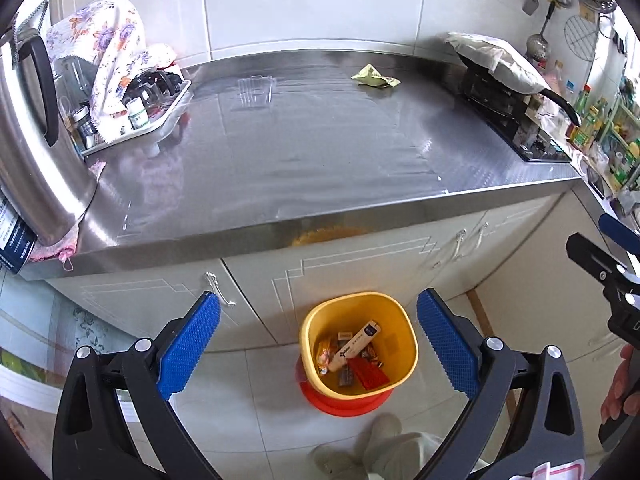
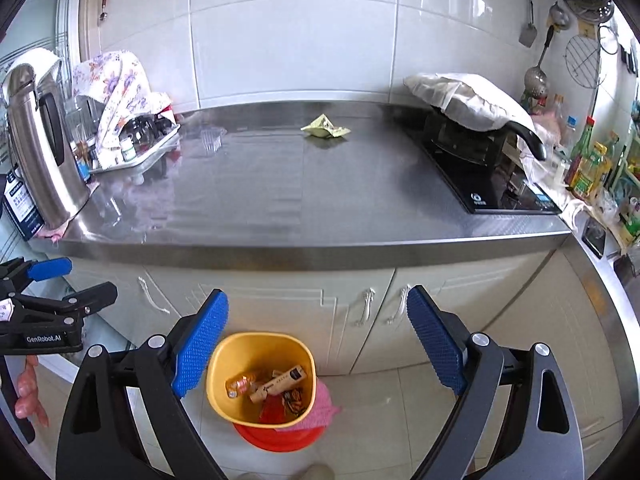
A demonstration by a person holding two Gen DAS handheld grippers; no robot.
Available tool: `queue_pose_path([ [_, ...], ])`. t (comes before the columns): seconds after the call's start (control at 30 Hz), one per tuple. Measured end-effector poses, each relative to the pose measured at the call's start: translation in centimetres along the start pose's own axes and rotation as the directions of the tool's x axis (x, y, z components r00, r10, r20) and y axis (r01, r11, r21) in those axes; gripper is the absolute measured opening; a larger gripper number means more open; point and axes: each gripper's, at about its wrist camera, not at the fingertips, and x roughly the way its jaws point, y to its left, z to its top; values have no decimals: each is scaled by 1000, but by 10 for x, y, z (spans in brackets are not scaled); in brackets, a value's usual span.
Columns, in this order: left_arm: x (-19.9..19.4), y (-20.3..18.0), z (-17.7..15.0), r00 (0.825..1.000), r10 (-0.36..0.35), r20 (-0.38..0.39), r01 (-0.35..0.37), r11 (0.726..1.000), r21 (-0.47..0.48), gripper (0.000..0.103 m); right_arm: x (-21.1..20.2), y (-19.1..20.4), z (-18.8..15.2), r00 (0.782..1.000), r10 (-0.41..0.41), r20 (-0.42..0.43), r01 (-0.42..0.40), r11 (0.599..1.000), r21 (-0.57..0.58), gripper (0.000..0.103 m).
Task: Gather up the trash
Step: 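Raise both open tools back toward the counter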
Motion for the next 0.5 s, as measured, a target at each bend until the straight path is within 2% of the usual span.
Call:
queue_pose_path([
  [0.17,11,2,13,1000,-2,-19,2,1000,-16,98,14,-1,13,1000,15,4,-15,1000,-7,91],
  [0.37,42,2,47,999,24,-42,-25,999,-27,98,54,-11,39,999,37,0,-37,999,-34,91],
  [0.5,66,8,73,997,46,-60,-50,997,-66,98,84,-16,57,998,62,-11,-63,996,-57,91],
])
